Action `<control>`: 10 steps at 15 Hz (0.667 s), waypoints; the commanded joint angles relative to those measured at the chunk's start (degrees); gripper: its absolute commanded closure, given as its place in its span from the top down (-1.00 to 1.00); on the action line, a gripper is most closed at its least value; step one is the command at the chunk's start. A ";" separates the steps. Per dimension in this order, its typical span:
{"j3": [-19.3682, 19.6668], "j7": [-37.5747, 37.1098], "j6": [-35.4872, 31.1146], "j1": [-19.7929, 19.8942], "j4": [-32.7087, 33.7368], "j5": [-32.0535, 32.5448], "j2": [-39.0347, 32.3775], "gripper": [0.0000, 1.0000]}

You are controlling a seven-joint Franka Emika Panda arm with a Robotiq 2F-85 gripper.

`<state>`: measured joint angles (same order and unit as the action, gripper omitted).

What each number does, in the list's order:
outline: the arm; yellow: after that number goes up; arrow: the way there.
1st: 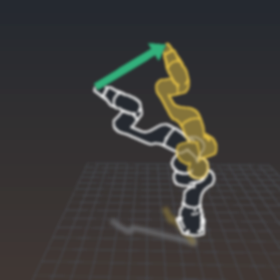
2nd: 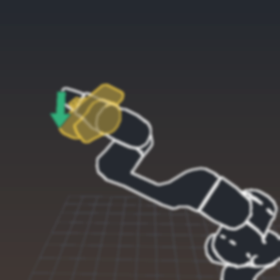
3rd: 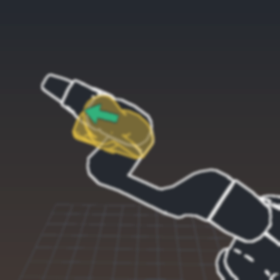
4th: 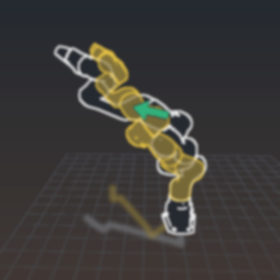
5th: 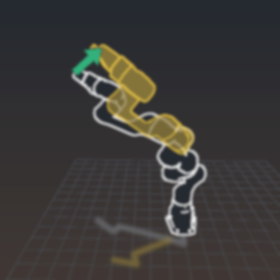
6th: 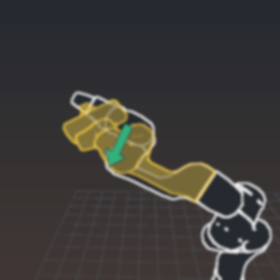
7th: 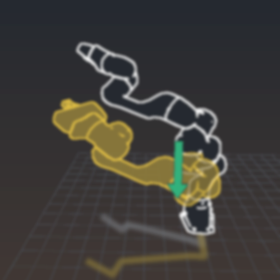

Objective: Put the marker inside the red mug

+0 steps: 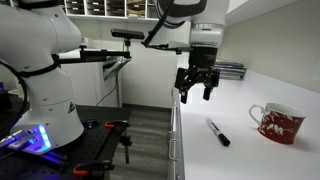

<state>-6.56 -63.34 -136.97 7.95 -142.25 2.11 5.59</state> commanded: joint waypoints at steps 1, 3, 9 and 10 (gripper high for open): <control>3.15 -0.92 1.49 -1.92 6.47 -1.87 -7.06 1.00; 4.83 -1.29 1.74 -2.51 9.74 -2.27 -10.43 1.00; 8.32 0.71 2.69 -3.78 16.72 -9.12 -18.25 1.00; 8.77 0.22 2.77 -4.03 17.36 -10.09 -19.37 0.89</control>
<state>0.44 -63.36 -136.68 5.44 -127.78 -4.16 -11.08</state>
